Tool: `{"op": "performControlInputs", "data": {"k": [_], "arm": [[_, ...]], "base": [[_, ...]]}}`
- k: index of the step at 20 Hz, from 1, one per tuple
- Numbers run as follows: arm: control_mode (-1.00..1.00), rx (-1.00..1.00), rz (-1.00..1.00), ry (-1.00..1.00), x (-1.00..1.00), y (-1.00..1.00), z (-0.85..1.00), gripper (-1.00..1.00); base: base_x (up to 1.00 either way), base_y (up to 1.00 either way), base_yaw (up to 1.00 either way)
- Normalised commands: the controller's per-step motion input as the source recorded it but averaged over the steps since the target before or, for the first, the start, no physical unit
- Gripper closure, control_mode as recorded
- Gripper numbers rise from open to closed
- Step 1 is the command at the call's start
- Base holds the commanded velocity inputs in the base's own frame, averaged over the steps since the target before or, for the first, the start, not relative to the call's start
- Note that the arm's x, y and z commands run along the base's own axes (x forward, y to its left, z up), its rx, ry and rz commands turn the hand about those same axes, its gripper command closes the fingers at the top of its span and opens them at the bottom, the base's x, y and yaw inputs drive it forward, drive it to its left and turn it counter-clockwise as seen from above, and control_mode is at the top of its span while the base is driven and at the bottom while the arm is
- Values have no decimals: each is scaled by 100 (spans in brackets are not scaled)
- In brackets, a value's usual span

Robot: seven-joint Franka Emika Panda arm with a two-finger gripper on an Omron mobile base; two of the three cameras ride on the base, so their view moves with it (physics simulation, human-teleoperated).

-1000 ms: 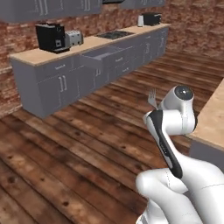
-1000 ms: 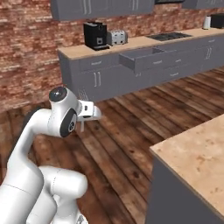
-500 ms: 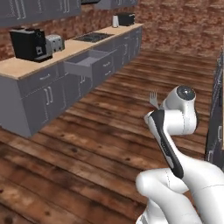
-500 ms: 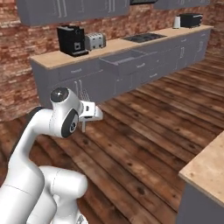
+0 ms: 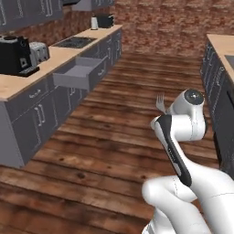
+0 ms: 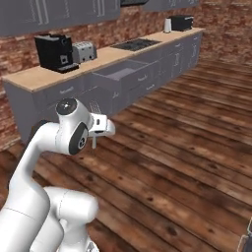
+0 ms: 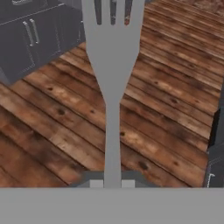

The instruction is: Pick up the metallic utensils from the counter and place them in the open drawer. Make sure not to pick up any wooden utensils.

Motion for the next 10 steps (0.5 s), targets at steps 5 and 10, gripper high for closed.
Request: {"op": "performControlInputs", "data": {"k": [5,10], "arm": [[100,0,0,0,0,0,0,100],[100,0,0,0,0,0,0,100]], "base": [[100,100,-32],[100,100,-24]]}}
